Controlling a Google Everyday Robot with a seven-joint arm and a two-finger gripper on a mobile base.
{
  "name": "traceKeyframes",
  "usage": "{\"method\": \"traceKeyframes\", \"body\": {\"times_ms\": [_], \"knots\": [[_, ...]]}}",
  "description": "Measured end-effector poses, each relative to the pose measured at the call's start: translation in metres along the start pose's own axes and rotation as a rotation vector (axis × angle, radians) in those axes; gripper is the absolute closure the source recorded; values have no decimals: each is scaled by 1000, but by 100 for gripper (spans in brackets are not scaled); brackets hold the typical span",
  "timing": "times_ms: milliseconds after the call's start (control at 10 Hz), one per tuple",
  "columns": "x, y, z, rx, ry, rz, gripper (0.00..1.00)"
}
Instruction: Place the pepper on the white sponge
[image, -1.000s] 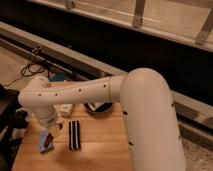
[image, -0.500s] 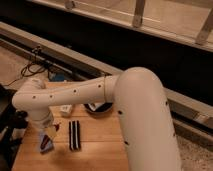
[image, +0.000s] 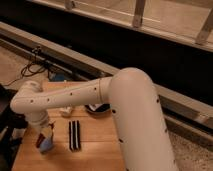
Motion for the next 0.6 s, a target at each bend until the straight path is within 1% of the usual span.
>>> {"method": "traceKeyframes", "body": {"times_ms": [100, 200, 300, 400, 500, 600], "knots": [[-7, -13, 9, 32, -7, -20, 99], [-11, -22, 16, 60, -13, -35, 99], [-11, -26, 20, 99, -27, -46, 99], [-9, -28, 23, 157, -52, -56, 99], [-8, -28, 23, 199, -80, -71, 96], [-7, -26, 24, 228, -112, -84, 85]]}}
